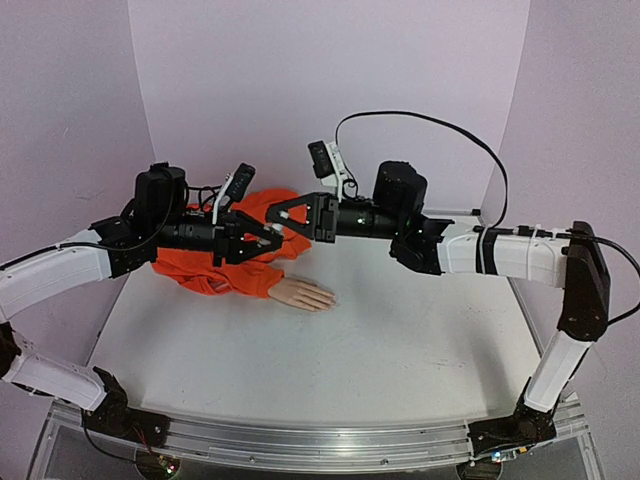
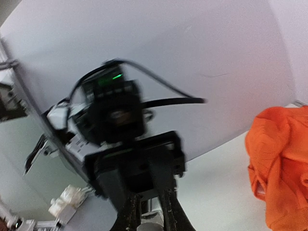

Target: Paint the nails

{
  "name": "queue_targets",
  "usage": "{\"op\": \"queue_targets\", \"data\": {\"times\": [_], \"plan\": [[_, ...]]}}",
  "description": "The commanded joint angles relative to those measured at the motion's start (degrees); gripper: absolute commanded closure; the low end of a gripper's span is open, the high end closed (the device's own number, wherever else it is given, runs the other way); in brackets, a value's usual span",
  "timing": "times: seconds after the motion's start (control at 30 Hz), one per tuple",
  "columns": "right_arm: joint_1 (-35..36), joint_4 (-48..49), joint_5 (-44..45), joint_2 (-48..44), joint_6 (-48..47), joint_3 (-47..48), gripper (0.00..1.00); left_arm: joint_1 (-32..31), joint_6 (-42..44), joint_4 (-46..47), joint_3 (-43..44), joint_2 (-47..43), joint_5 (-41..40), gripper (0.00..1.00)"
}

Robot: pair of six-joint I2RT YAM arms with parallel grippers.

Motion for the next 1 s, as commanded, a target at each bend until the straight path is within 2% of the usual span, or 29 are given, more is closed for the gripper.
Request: {"op": "queue_targets", "data": {"times": [0.0,0.07,0.13,0.2,0.4,0.43,0.47,0.53,0.63,0.73,0.83,0.97], "plan": [[5.6,-9.4,17.0,2.4,2.3,6.0,1.0,-7.0,13.1,5.5,3.2,-0.7,-59.3,1.0],[8.4,-20.0,35.4,3.4,7.2,9.8,1.0,-9.2,16.3,5.8,7.3,3.1,-76.0,1.0],[11.9,-25.1,48.9,4.7,11.0,13.0,1.0,-10.0,18.2,6.2,10.2,6.6,-83.8,1.0],[14.5,-26.6,54.0,6.7,13.2,15.8,1.0,-10.1,18.3,7.5,10.8,8.7,-84.6,1.0],[14.9,-27.3,52.9,8.6,14.7,19.4,1.0,-10.2,18.1,8.2,7.0,8.3,-74.1,1.0],[14.5,-27.1,52.8,7.8,14.0,18.8,1.0,-10.2,18.4,8.2,5.6,7.4,-71.4,1.0],[13.9,-26.1,51.7,6.6,13.1,17.6,0.95,-10.2,18.7,8.2,4.4,6.6,-68.1,1.0],[11.6,-23.3,47.4,3.6,11.0,14.5,0.77,-10.2,20.5,8.0,1.5,4.8,-60.6,1.0],[6.7,-18.5,37.9,-1.6,6.3,8.5,0.41,-9.8,21.7,7.5,-2.9,1.8,-48.2,1.0],[1.5,-14.6,26.8,-6.5,0.2,2.1,0.16,-8.3,18.5,5.5,-4.2,-0.7,-33.8,1.0],[-1.3,-11.8,16.1,-10.1,-5.6,-3.3,0.04,-2.3,10.1,5.5,-3.4,-1.6,-10.9,1.0],[-1.8,-7.0,0.2,-11.5,-8.8,-6.1,0.02,0.3,1.0,5.7,2.4,2.6,18.5,1.0]]}}
